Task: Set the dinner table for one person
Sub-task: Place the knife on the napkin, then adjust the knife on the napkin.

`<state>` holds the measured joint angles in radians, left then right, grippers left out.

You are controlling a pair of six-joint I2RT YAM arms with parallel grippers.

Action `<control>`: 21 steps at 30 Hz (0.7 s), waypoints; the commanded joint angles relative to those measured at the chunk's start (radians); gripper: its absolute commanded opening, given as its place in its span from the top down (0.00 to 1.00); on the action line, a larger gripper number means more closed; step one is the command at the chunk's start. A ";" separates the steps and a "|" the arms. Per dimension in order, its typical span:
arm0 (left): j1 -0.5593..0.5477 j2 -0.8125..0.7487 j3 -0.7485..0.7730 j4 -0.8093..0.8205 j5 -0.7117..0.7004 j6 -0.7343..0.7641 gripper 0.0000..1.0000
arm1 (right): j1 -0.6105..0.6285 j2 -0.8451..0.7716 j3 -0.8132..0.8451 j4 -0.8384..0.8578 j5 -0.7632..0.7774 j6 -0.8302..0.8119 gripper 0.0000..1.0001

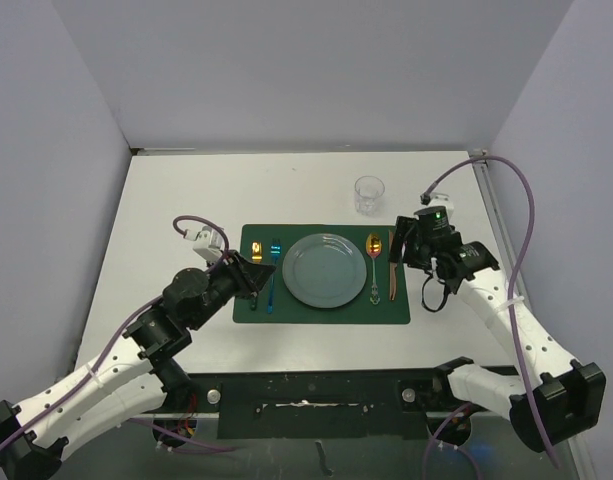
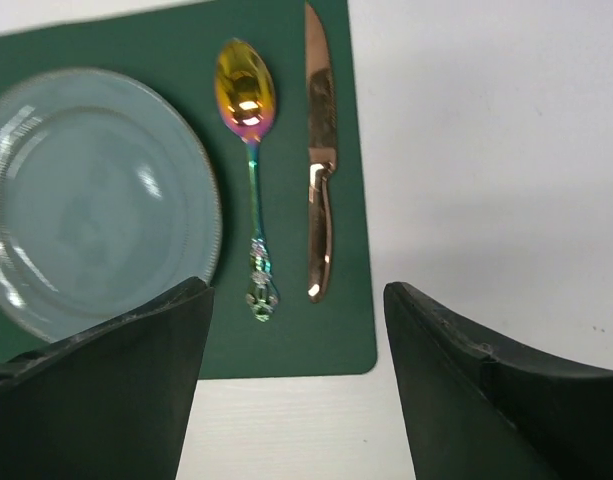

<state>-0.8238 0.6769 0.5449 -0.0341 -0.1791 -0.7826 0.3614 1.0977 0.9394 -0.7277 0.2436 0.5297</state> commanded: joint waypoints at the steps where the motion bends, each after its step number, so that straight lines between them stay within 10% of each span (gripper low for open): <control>1: -0.005 -0.009 0.003 0.038 -0.013 -0.018 0.76 | 0.008 -0.050 0.128 0.132 -0.072 0.013 0.30; 21: -0.005 0.055 0.125 -0.030 -0.058 0.026 0.76 | 0.021 -0.160 0.014 0.157 -0.064 0.011 0.29</control>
<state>-0.8242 0.7460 0.6327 -0.0719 -0.2180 -0.7689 0.3752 0.9134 1.0554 -0.5789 0.1402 0.5304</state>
